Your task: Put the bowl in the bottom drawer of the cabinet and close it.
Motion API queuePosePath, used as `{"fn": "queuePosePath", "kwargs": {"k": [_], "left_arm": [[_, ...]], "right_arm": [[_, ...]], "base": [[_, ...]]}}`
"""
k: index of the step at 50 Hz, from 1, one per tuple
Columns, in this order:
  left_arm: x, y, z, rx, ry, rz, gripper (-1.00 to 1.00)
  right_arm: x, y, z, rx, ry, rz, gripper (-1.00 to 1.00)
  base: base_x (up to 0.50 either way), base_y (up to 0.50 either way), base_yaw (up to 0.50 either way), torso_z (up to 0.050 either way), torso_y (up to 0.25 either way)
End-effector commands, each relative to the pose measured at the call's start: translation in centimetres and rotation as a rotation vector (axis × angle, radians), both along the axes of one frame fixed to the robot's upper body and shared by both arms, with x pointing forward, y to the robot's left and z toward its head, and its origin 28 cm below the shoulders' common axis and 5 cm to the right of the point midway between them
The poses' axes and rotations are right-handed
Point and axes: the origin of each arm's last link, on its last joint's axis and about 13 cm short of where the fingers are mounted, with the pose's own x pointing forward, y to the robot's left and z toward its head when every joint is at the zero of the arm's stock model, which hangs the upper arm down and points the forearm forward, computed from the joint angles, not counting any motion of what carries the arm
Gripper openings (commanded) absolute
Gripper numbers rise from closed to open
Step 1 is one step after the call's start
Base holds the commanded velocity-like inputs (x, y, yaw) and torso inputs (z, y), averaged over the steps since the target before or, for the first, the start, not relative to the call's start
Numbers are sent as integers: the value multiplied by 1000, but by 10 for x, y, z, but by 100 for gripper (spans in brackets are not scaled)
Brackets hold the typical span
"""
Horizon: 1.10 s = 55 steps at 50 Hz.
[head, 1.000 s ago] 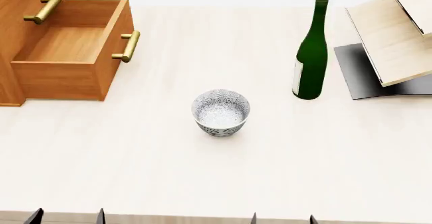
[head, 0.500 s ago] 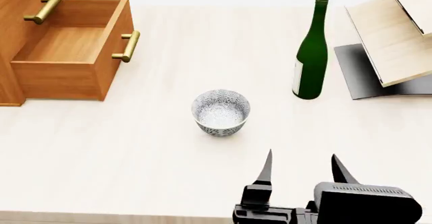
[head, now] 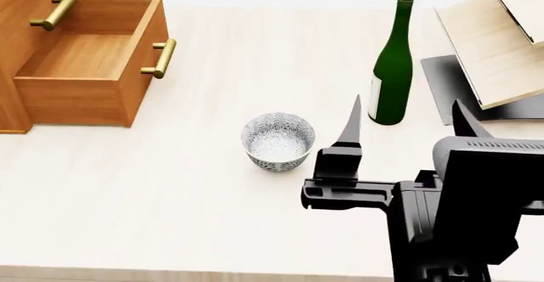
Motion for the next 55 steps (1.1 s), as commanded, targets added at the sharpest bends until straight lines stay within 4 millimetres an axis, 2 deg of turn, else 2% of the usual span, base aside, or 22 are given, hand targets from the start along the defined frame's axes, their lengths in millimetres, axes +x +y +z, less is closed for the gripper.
{"fn": "queuePosePath", "kwargs": {"k": [1, 16, 21, 25, 26, 27, 31, 55], "left_arm": [[-2, 0, 0, -12, -4, -13, 100], [-3, 1, -1, -7, -10, -15, 100], [-3, 0, -12, 19, -21, -24, 100], [-2, 1, -13, 11, -17, -20, 100], [-2, 1, -13, 12, -18, -20, 100], [-2, 0, -5, 14, -18, -23, 100], [-2, 0, -3, 16, -18, -22, 100], [-3, 0, -2, 15, -19, -31, 100]], "right_arm": [[-2, -3, 15, 2, -33, -5, 100], [-3, 0, 17, 1, -49, 35, 100], [-1, 2, 12, -8, -41, 31, 100], [-2, 2, 11, 0, -45, 35, 100], [-2, 2, 11, 0, -44, 34, 100], [-2, 3, 9, 3, -38, 35, 100], [-1, 2, 8, 10, -33, 32, 100], [-3, 6, 4, 41, -13, 48, 100]], "base": [[0, 0, 0, 0, 0], [0, 26, 0, 0, 0], [15, 500, 0, 0, 0], [18, 500, 0, 0, 0], [23, 500, 0, 0, 0], [12, 500, 0, 0, 0], [9, 500, 0, 0, 0], [0, 500, 0, 0, 0]]}}
